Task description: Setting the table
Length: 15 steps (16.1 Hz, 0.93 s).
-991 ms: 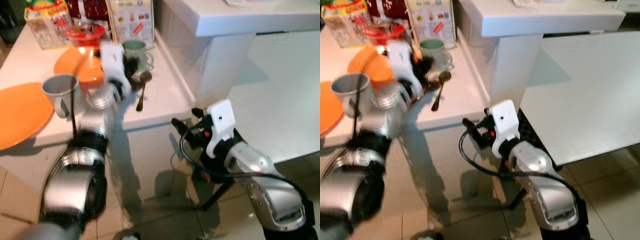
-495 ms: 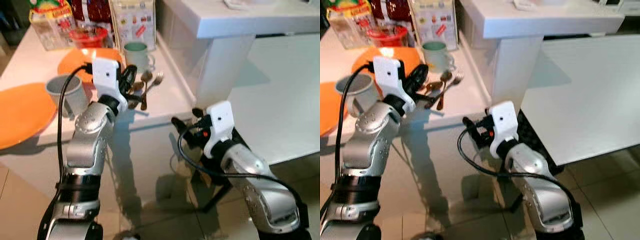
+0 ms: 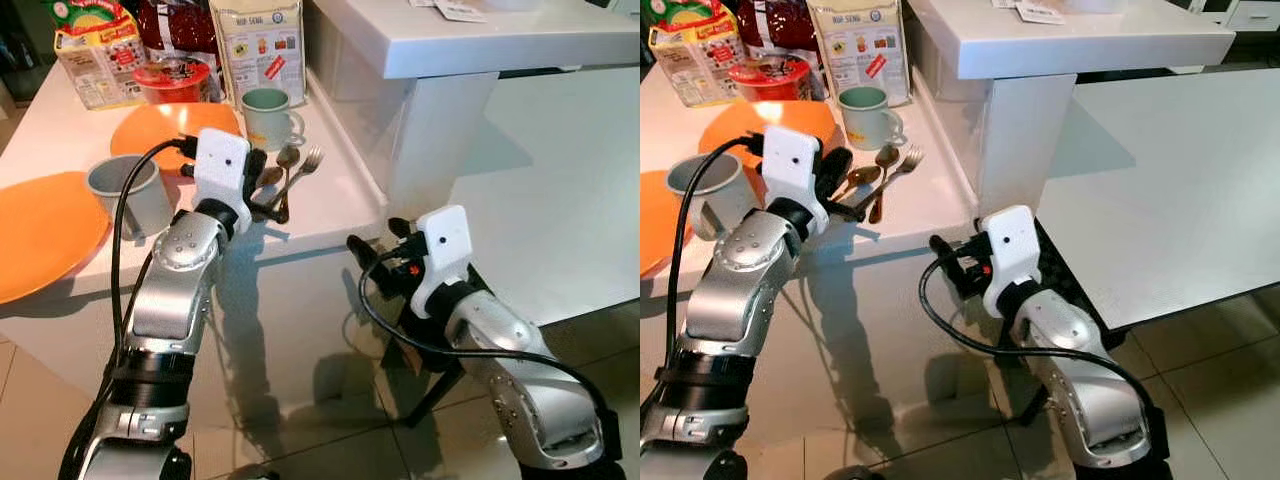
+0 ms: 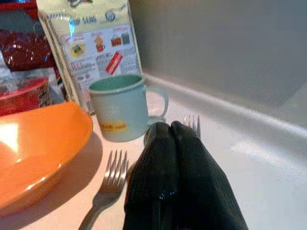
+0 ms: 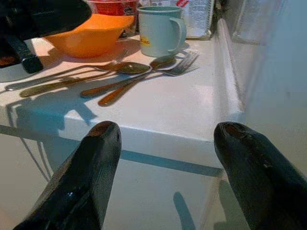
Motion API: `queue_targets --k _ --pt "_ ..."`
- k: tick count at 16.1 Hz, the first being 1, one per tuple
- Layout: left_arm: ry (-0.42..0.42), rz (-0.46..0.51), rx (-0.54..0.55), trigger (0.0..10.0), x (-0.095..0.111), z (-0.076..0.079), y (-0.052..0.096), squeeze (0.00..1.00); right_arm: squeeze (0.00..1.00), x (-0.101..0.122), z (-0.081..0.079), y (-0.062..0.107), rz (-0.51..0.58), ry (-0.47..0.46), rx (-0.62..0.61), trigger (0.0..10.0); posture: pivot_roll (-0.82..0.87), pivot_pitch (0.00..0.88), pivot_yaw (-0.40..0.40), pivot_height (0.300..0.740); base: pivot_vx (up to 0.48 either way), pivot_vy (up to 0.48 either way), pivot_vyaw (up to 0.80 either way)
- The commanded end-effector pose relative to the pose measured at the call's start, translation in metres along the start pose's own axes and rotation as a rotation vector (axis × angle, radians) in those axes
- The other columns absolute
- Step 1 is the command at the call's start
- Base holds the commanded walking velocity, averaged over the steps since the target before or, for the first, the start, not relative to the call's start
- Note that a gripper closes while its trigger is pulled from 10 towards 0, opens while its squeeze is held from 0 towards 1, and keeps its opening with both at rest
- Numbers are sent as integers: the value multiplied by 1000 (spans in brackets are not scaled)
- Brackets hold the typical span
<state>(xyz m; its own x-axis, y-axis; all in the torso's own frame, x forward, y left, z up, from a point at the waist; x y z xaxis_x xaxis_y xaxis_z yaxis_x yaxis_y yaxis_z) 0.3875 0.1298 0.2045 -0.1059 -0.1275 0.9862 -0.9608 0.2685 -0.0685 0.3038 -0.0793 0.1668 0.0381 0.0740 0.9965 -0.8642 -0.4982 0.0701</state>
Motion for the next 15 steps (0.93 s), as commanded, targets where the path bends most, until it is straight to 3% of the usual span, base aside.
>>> queue_targets --k 1,3,6,8,12,14,15 --pt "-20 -2 9 10000 1 -1 -5 1000 0 1 6 4 2 13 -20 10000 -30 0 0 740 0 0 0" --pt "-28 -27 19 10000 -4 -3 -8 1000 0 -3 6 7 -17 22 -9 10000 -34 0 -2 740 0 0 0" --pt "-17 -50 -48 10000 -10 16 -18 1000 0 -13 22 23 -72 71 -10 10000 -66 0 -9 740 0 0 0" --pt "-7 -60 -52 10000 -15 18 -21 1000 0 -13 27 26 -80 79 -23 10000 -97 0 0 740 0 0 0" --pt "36 -90 -137 10000 -24 32 -47 1000 0 -10 27 33 -87 93 -37 10000 -162 0 11 740 0 0 0" --pt "3 -95 -109 10000 -22 23 -55 1000 0 -9 25 35 -86 94 -35 10000 -174 0 13 740 0 0 0" --pt "-17 -96 -55 10000 -19 8 -59 1000 0 -8 23 34 -87 91 -34 10000 -175 0 12 740 0 0 0"
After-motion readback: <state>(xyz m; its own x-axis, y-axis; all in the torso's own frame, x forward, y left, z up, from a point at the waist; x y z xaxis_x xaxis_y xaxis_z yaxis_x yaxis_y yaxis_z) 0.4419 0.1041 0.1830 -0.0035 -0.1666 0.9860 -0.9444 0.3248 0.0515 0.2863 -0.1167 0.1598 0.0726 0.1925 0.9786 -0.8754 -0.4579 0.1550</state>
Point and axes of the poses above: a point about 5 cm out from each wrist's last joint towards the gripper, its own y axis pointing back from the gripper into the wrist, its own x axis along the axis of the wrist's last joint, z = x × y, the point moved 5 cm from there along -y, pointing out of the wrist towards the gripper, and after that the axes turned 2 degrees about y, right-handed, at the moved point
